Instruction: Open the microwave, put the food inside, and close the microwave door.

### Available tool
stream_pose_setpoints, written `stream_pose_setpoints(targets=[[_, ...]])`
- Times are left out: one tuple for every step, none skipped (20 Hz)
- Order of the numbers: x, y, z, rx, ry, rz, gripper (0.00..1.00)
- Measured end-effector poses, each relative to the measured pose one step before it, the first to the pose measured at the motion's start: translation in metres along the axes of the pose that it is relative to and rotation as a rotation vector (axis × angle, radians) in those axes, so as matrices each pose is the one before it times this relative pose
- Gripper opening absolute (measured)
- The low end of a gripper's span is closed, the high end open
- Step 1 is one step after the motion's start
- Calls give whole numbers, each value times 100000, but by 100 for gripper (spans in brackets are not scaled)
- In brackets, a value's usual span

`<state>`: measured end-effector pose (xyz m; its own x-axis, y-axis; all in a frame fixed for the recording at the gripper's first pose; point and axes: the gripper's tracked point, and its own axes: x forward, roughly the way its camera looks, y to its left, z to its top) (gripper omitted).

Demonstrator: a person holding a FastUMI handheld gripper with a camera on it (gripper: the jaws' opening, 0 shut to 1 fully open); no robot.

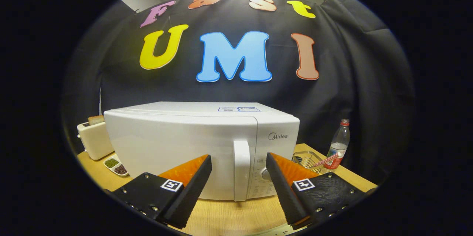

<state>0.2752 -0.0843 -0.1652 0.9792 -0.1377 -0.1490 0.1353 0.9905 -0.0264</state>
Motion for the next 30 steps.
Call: stream_pose_setpoints(targets=[[583,158,-316,-37,571,752,93],[468,-343,-662,-523,1110,-1201,92],[343,-276,-271,-1068,328,-1589,88],[263,101,-221,-51,109,449,80],[238,430,-52,1145,-27,1937,78],[153,-257,-70,47,-331,-195,78],[30,-394,54,35,-511,-2461,58],[140,104,54,211,-329,-972,38],[-19,285,117,-355,-311,981,32],[-54,145,-192,-518,604,-583,32],[-8,-140,-13,-181,413,110,30],[-77,-199,-30,1522,871,513,24],[-30,-48,-96,2360,1208,298,24],[-148,234,140,2356,-133,231,15],[-83,98,71,-127,253,302,15],[-242,-8,-330,-317,577,294,15],[-460,39,-92,694,400,412,15],[-687,-29,-28,1742,-291,-206,15],[-890,131,-58,-157,-440,379,15],[-938,265,-101,-49,395,438,15],[-1042,207,-253,867,1233,990,15],[-1171,327,-107,518,1095,1129,15],[-1157,278,-325,-326,358,1549,15],[-1443,472,-146,-62,-380,2117,15],[-1306,460,-298,-251,-143,2117,15],[-1150,628,-220,-313,-785,2231,15],[-1166,689,-248,-963,-628,2118,15],[-1056,570,-175,-993,-718,1801,15],[-880,591,-232,-43,-671,1462,15],[-1099,770,-159,783,-722,1950,15]])
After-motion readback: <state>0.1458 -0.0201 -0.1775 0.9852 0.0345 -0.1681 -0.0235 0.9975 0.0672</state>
